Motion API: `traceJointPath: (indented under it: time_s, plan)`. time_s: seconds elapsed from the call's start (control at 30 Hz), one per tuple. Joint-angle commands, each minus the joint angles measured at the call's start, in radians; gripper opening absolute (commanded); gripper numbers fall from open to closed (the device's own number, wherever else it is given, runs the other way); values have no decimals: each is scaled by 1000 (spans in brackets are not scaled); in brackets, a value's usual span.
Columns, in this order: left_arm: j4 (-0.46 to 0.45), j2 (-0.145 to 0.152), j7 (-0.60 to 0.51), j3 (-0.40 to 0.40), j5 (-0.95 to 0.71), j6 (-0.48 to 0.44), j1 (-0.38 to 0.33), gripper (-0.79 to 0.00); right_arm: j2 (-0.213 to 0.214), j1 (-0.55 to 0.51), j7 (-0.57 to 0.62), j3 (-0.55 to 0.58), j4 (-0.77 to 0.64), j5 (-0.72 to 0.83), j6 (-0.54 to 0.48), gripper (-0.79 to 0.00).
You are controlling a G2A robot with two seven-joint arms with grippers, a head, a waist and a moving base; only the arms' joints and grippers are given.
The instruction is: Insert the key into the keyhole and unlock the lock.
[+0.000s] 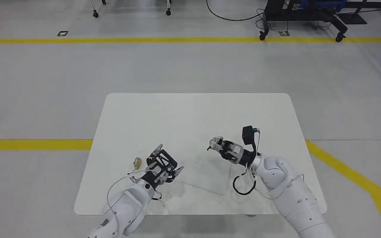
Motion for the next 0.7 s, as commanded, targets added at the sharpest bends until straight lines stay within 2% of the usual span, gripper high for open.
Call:
traceJointPath:
  time_s: [0.0, 0.07, 0.17, 0.23, 0.33, 0.4, 0.5, 0.67]
  plan:
    - [-13, -2, 35, -3, -59, -12, 11, 0, 0, 0, 0, 0, 0, 0, 0, -785]
    - [-21, -2, 95, -35, -208, -53, 30, 0, 0, -3, 0, -1, -2, 2, 4, -785]
    - [6, 1, 119, -102, -569, -242, 33, 0, -1, -20, 15, -9, -24, 50, 20, -785]
    - [55, 5, 81, -144, -806, -382, 13, 0, -2, -23, 29, -11, -27, 103, 20, -785]
    - [145, 10, -36, -158, -1098, -509, -34, 0, -4, -28, 56, -25, -31, 193, 23, -785]
    - [207, 11, -128, -136, -1241, -543, -79, 0, -6, -23, 118, -53, -23, 301, 25, -785]
    - [292, 5, -220, -82, -1382, -549, -151, 0, -8, 10, 273, -95, -7, 479, 88, -785]
    - [378, -11, -243, -6, -1425, -547, -236, 0, -5, 43, 419, -111, 13, 637, 102, -785]
